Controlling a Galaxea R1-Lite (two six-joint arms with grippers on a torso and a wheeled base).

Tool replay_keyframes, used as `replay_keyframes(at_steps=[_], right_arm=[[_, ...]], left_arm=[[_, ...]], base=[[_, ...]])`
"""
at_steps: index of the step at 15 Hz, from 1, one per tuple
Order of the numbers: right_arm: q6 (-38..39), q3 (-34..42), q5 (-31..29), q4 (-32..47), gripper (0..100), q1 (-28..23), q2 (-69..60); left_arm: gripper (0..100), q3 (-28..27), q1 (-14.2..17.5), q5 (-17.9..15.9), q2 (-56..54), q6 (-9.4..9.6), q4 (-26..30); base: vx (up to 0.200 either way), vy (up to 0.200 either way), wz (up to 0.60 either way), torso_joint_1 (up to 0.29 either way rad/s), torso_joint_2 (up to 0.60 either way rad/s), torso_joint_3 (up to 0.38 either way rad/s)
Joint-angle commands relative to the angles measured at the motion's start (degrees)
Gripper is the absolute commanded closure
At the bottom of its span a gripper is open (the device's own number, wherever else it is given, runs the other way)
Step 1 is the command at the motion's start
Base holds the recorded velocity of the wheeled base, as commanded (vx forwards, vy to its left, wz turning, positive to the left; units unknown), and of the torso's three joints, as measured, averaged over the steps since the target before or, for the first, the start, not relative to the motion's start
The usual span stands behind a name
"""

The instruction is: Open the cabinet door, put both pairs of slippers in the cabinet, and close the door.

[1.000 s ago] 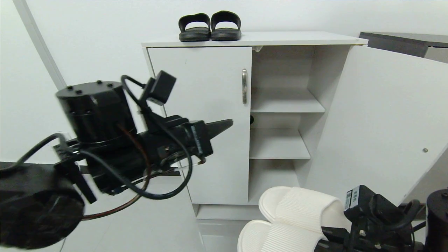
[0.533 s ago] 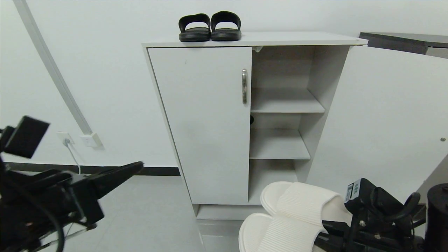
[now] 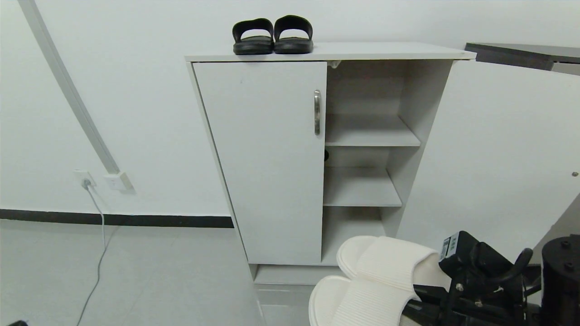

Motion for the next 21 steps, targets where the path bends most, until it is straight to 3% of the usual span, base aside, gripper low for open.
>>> replay_keyframes(at_steps=[1,4,6,7,9,10,13,16,18,21], right_arm=[[-0.02,0.00,-0.23,-0.03,100,-0.54,0.24],[-0.20,-0.09,-0.40,-0.03,100,-0.98,-0.20],[-0.29,-0.09,-0.40,-0.03,100,-0.98,-0.20],[-0.20,-0.17,-0.49,-0.03,100,-0.98,-0.02],[-0.29,-0.79,-0.75,-0.03,100,-0.98,0.24],[-0.11,-1.49,-2.69,0.06,100,-0.89,0.51],[0.95,-3.60,-9.28,0.06,100,-0.62,2.00],[9.21,-7.20,-16.05,-0.03,100,0.69,7.45],[15.80,-13.53,-27.03,-0.03,100,1.57,13.69],[19.75,-19.69,-36.44,-0.03,100,2.54,21.25]], left_arm=[[100,6.30,7.67,0.94,-11.54,3.54,1.05],[100,8.67,15.41,0.85,-15.85,3.98,1.14],[100,12.01,15.41,2.34,-16.03,4.16,-1.93],[100,13.86,14.97,1.29,-16.38,5.12,-3.16],[100,14.12,12.15,-4.95,-20.33,7.32,-2.90],[100,14.21,12.15,-6.62,-20.16,8.02,-3.08],[100,14.21,12.15,-6.88,-20.25,8.20,-3.08],[100,14.21,12.15,-6.53,-20.33,6.70,-3.08],[100,14.21,12.15,-6.53,-20.25,6.70,-3.08],[100,14.21,12.15,-6.53,-20.33,6.79,-3.08]], base=[[0.000,0.000,0.00,0.000,0.00,0.000],[0.000,0.000,0.00,0.000,0.00,0.000],[0.000,0.000,0.00,0.000,0.00,0.000],[0.000,0.000,0.00,0.000,0.00,0.000],[0.000,0.000,0.00,0.000,0.00,0.000],[0.000,0.000,0.00,0.000,0.00,0.000],[0.000,0.000,0.00,0.000,0.00,0.000],[0.000,0.000,0.00,0.000,0.00,0.000],[0.000,0.000,0.00,0.000,0.00,0.000],[0.000,0.000,0.00,0.000,0.00,0.000]])
